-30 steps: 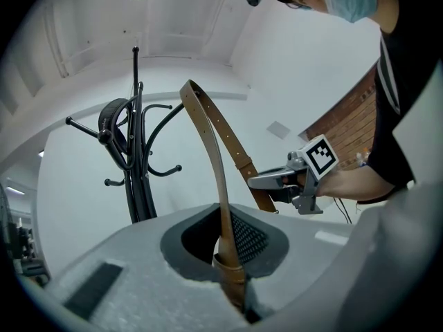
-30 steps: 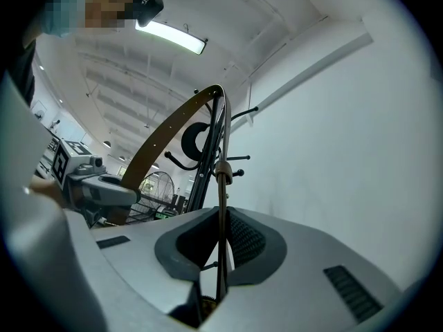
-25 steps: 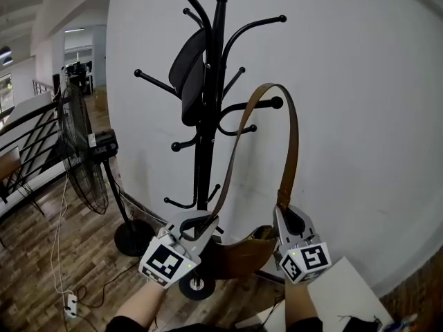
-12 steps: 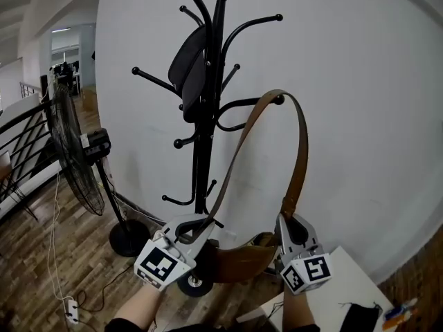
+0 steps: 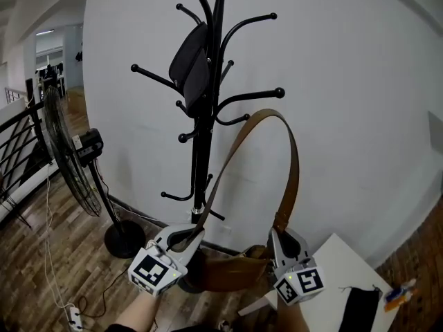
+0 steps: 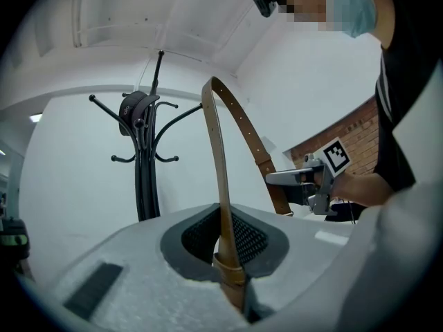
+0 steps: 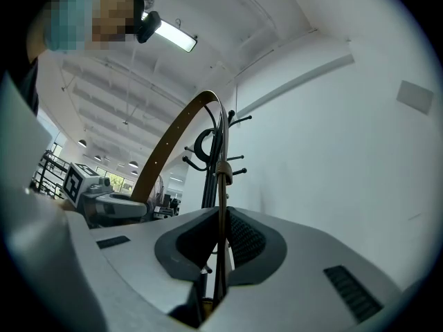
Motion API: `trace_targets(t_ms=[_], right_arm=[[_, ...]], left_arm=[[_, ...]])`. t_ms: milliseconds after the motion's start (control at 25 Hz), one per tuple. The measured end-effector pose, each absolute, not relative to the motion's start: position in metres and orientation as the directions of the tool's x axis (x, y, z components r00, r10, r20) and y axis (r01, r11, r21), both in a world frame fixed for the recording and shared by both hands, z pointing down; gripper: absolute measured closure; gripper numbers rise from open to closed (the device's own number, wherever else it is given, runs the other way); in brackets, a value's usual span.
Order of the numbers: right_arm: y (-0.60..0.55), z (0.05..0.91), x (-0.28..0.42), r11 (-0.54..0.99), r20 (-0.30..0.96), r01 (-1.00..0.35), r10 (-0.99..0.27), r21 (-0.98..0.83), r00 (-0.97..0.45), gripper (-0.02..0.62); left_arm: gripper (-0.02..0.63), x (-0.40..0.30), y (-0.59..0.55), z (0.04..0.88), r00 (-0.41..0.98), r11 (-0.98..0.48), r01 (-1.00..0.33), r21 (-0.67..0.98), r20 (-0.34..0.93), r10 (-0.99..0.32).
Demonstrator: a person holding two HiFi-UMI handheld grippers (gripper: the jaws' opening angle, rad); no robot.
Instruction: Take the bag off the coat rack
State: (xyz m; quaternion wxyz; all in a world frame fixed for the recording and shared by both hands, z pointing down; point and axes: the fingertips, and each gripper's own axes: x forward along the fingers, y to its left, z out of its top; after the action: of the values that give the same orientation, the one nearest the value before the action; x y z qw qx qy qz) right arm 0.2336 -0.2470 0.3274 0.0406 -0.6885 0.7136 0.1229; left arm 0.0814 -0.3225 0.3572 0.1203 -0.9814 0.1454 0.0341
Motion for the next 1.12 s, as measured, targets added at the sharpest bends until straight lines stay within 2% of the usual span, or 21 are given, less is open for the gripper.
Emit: trace_targets(t_ms=[400,1120], right_arm=[[-0.24,0.375,0.188,0.009,-0.161,-0.998,-0.987,0.066,-0.019,0.568],[-0.225,0.443,0.132,-0.007,-0.058,-1.0,-0.998,0.002,0.007,0.568]], left_arm=[[0.594,0.034,-0.325,0.398,0.943,-0.93,-0.334,-0.156,-0.052,-0.33],[0.594,-0.024,-0.315,0.466,0.94,-0.936,-0.339,-0.093,0.014,-0.342]])
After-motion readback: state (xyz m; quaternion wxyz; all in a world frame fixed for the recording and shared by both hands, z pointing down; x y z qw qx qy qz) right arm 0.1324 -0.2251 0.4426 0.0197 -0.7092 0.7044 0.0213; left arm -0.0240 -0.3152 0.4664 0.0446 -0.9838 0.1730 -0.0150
